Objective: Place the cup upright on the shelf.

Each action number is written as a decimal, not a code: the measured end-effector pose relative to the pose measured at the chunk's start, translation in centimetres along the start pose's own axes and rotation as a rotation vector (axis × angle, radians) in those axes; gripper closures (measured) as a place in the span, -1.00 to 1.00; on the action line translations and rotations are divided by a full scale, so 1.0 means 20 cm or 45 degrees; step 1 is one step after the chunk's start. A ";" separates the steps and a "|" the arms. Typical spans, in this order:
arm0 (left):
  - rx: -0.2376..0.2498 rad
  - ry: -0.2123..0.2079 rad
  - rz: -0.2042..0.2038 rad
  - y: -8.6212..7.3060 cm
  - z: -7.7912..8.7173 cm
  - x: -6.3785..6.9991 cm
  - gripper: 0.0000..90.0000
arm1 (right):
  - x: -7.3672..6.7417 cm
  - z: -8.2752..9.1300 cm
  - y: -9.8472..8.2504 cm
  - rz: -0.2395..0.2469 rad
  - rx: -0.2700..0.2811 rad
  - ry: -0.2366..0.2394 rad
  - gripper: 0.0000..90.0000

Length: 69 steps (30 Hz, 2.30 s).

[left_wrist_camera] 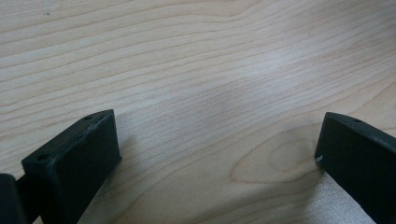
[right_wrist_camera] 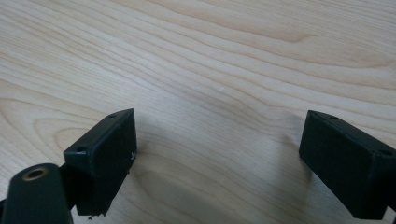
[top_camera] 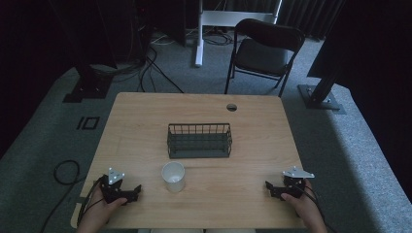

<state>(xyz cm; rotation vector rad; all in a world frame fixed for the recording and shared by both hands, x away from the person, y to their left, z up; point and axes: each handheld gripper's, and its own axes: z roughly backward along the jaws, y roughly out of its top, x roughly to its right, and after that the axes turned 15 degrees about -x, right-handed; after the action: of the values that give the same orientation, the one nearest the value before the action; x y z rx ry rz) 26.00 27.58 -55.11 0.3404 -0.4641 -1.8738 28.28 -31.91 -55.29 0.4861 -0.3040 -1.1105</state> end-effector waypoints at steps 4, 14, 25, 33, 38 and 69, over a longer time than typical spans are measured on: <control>0.001 0.000 0.000 0.00 0.00 0.00 -1.00 | 0.00 0.01 0.00 0.027 -0.003 -0.002 -0.76; 0.001 0.000 0.001 0.00 0.00 0.00 -1.00 | -0.05 0.02 0.04 0.086 0.042 0.053 -0.76; 0.000 0.000 0.000 0.00 0.00 0.00 -1.00 | -0.13 0.02 0.11 0.153 0.088 0.119 -0.76; 0.000 0.000 0.000 0.00 0.00 0.00 -1.00 | -0.19 0.01 0.16 0.196 0.109 0.166 -0.76; 0.000 0.000 0.000 0.00 0.00 0.00 -1.00 | -0.22 0.00 0.18 0.233 0.116 0.196 -0.76; 0.000 0.000 0.000 0.00 0.00 0.00 -1.00 | -0.46 -0.03 0.32 0.404 0.153 0.335 -0.76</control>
<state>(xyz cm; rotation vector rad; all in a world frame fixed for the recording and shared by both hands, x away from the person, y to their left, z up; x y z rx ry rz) 25.99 27.57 -55.11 0.3401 -0.4644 -1.8738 29.64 -21.11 -52.47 0.6589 -0.2082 -0.7132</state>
